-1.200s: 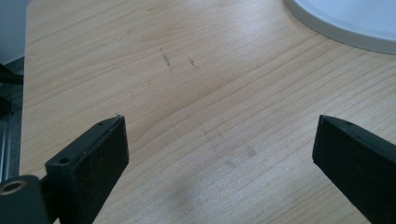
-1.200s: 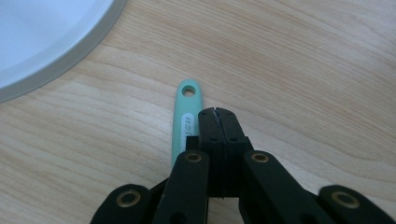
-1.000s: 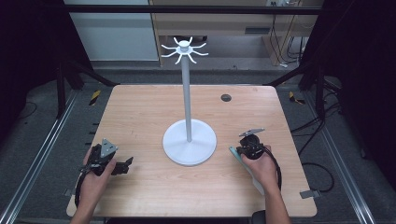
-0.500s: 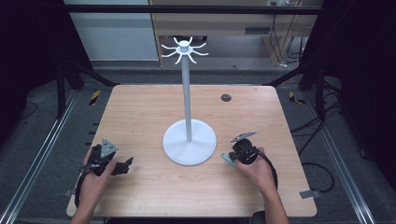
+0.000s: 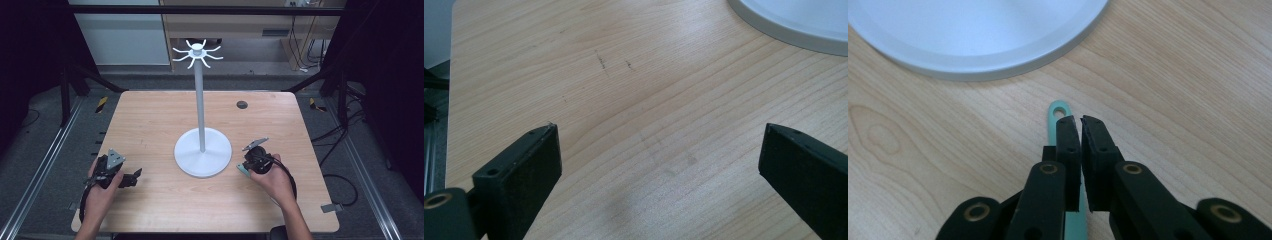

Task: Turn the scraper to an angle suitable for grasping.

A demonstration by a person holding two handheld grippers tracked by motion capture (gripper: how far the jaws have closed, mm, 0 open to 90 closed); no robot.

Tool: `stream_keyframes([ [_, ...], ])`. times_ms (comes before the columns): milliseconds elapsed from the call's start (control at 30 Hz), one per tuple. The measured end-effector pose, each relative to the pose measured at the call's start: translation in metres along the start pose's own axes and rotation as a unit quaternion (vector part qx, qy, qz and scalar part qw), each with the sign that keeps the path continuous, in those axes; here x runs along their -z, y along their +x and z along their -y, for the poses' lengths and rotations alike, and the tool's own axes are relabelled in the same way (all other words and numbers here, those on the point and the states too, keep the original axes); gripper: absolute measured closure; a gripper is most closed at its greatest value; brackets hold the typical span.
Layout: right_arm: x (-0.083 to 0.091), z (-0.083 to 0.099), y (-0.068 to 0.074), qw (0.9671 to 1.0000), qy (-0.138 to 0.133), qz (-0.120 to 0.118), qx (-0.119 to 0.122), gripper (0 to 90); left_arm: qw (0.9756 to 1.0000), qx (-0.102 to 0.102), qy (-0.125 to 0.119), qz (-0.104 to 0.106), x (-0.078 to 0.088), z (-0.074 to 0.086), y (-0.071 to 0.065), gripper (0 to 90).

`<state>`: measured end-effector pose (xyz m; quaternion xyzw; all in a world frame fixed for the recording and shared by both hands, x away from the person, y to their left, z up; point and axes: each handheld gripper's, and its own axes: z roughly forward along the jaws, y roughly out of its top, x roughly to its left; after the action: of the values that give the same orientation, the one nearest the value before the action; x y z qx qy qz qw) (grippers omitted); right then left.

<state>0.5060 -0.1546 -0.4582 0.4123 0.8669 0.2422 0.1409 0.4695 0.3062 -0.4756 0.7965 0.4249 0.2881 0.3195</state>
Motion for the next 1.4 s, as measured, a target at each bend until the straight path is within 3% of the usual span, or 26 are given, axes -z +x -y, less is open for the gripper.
stream_keyframes([
  [267,0.0,-0.008,0.002,0.9991,0.036,-0.002,0.022,75.9,1.0,-0.001,0.0,0.0,0.0,0.0,0.0,3.3],
  [533,-0.001,-0.016,0.002,0.9962,0.077,-0.015,0.039,67.0,1.0,-0.003,0.0,0.002,-0.001,0.0,-0.001,3.3],
  [600,-0.005,-0.018,0.002,0.9944,0.096,-0.017,0.041,66.9,1.0,-0.003,0.0,0.003,0.0,0.0,-0.001,3.3],
  [900,-0.012,-0.021,-0.002,0.9914,0.123,-0.021,0.04,66.9,1.0,-0.004,0.001,0.004,-0.001,0.0,-0.001,3.3],
  [1100,-0.016,-0.021,-0.005,0.9902,0.133,-0.021,0.038,68.4,1.0,-0.005,0.002,0.004,-0.001,0.0,-0.002,3.3],
  [1167,-0.019,-0.021,-0.008,0.9896,0.132,-0.022,0.052,68.4,1.0,-0.005,0.002,0.005,-0.001,0.0,-0.002,3.3],
  [1200,-0.018,-0.022,-0.005,0.9895,0.139,-0.025,0.033,68.3,1.0,-0.005,0.002,0.005,-0.001,0.0,-0.002,3.3],
  [1300,-0.02,-0.022,-0.005,0.989,0.143,-0.027,0.029,68.5,1.0,-0.006,0.003,0.006,-0.001,0.0,-0.002,3.4],
  [1400,-0.022,-0.023,-0.006,0.9881,0.145,-0.029,0.042,69.5,1.0,-0.006,0.003,0.006,-0.001,0.0,-0.002,3.3],
])
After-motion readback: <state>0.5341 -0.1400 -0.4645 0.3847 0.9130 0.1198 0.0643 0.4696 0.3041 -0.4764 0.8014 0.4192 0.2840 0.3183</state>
